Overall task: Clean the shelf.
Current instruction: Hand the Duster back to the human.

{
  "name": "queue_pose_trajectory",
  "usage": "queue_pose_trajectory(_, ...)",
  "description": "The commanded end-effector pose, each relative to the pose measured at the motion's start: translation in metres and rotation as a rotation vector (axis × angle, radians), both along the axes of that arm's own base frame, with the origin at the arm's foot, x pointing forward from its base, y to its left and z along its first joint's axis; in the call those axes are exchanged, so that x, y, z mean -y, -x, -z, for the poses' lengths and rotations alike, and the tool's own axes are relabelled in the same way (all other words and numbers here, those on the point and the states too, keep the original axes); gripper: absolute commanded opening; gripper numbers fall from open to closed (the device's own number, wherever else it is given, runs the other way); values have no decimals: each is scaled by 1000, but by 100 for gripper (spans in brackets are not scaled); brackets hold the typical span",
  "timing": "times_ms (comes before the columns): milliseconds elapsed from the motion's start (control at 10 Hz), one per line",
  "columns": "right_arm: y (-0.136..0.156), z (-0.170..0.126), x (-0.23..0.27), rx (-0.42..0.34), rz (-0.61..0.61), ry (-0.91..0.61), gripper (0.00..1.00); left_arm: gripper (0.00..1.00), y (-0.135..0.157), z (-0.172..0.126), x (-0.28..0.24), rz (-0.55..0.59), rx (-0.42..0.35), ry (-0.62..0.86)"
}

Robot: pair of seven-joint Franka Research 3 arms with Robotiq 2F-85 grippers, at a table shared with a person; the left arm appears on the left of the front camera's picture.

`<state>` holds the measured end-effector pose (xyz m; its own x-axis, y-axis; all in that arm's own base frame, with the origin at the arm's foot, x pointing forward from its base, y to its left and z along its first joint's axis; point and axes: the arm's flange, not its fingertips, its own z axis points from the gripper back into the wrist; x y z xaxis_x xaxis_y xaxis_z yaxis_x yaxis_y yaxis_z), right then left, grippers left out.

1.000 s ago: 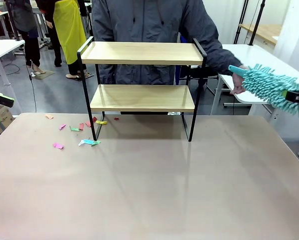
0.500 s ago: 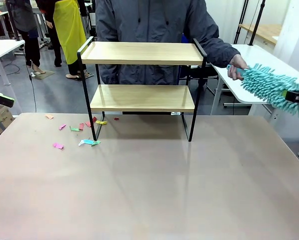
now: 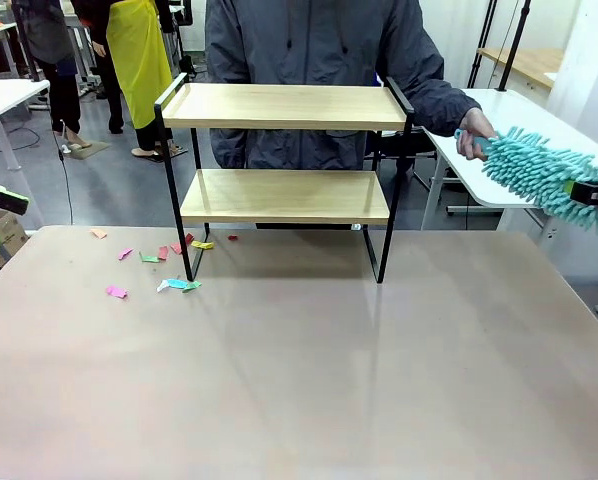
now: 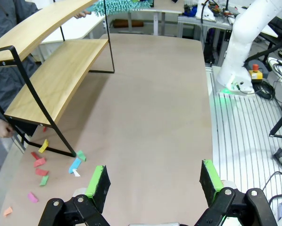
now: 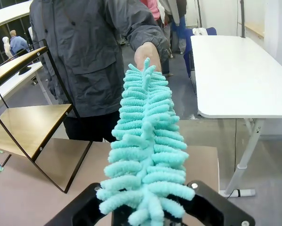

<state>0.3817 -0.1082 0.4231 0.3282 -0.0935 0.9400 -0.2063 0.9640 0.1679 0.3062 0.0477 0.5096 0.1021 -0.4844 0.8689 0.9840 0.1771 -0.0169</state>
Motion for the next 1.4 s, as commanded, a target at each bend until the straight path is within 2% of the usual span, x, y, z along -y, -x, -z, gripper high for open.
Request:
queue_pose_trajectory(0, 0, -2, 0, -9, -3, -5, 17, 100, 0, -1, 1, 5, 18, 22)
queue_pose_trajectory(100, 0, -2, 0, -9, -3, -5, 17, 100, 0, -1, 1, 5, 18, 22)
queue_pose_trajectory(200, 0, 0, 0, 0, 0, 0, 74, 100, 0, -1, 1, 5, 18, 22)
queue_pose_trajectory(300, -1, 0, 0, 7, -1, -11, 75, 100, 0, -1, 1, 5, 18, 22)
queue_pose_trajectory(400, 0, -1, 2, -1, -21, -57, 100, 100, 0, -1, 1, 5, 18, 22)
queue_pose_trajectory(500, 5, -9, 5, 14, -27, -100, 76, 100, 0, -1, 1, 5, 18, 22)
queue_pose_trajectory(600, 12, -26, 9, 53, -18, -139, 100, 100, 0, -1, 1, 5, 18, 22)
queue_pose_trajectory(1000, 36, -99, 56, 216, 39, -380, 100, 100, 0, -1, 1, 5, 18, 22)
queue_pose_trajectory(1300, 51, -123, 101, 293, 107, -550, 100, 100, 0, -1, 1, 5, 18, 22)
